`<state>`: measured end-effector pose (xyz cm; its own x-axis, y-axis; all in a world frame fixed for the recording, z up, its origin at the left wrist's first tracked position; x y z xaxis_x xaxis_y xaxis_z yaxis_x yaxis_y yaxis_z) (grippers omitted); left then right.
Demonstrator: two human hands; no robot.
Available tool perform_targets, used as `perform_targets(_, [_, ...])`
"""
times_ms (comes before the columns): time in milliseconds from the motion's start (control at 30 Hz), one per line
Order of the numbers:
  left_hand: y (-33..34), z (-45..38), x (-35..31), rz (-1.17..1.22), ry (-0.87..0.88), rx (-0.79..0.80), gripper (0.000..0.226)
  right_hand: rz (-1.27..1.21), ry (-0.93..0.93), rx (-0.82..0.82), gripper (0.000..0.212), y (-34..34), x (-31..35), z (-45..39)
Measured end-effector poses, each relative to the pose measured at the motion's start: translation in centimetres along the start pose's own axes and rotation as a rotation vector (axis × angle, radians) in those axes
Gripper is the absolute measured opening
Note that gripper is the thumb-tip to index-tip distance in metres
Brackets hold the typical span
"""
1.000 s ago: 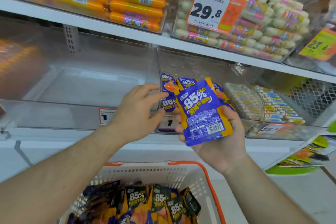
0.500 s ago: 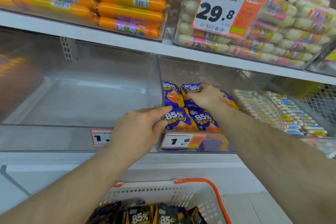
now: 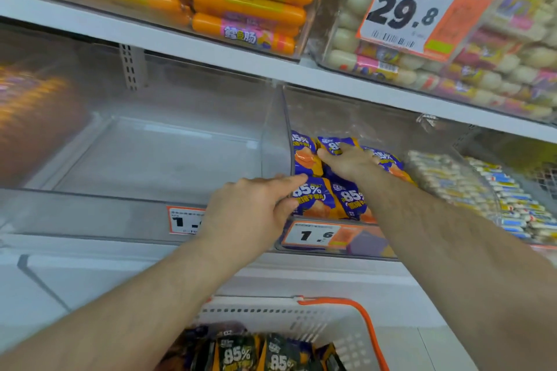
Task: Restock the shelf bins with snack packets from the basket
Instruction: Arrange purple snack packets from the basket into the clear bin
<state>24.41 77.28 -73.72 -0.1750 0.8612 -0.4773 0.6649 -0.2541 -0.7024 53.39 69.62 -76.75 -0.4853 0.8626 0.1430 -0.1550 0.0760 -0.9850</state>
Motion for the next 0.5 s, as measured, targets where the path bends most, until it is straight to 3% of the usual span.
perform_targets(67, [0.0,-0.1,0.2,0.054,-0.066,0.048,0.041,-0.043,0.015,-0.039,0.091,-1.0,0.1,0.9])
perform_targets(133, [-0.6,0.6,0.0,0.063,-0.033,0.015,0.041,-0.147,0.016,-0.194,0.076,-3.0,0.8,3.2])
perform_targets(233, [-1.6,2.8,-1.3,0.083,0.223,-0.147,0.031,-0.211,-0.232,-0.782,0.051,-5.3,2.3,10.6])
perform_targets(300, [-1.5,5.3,-1.8,0.142,0.319,-0.071,0.021,-0.2,-0.561,-1.153,0.029,-4.0,2.9,17.7])
perform_targets(333, [-1.5,6.5,-2.2,0.141,0.32,0.02,0.019,-0.22,-0.693,-1.203,0.024,-2.5,2.8,20.7])
perform_targets(400, [-0.2,8.1,-1.8,-0.038,0.24,0.383,0.018,-0.252,-0.836,-1.117,0.019,1.6,2.1,24.4])
perform_targets(500, [2.1,9.4,0.7,-0.367,0.088,0.967,0.021,-0.27,-0.871,-0.778,0.01,9.2,1.8,25.7])
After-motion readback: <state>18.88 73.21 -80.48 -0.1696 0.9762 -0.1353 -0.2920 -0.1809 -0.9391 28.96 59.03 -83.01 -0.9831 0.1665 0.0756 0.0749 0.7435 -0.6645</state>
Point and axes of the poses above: each hand's wrist, its own z-axis away from the middle knuckle, its own y-axis out of the palm, x = y × z, the point moved 2 cm from there along -z, towards the middle knuckle, and after that the axes turned 12 degrees about -y, right-handed, at the moved point
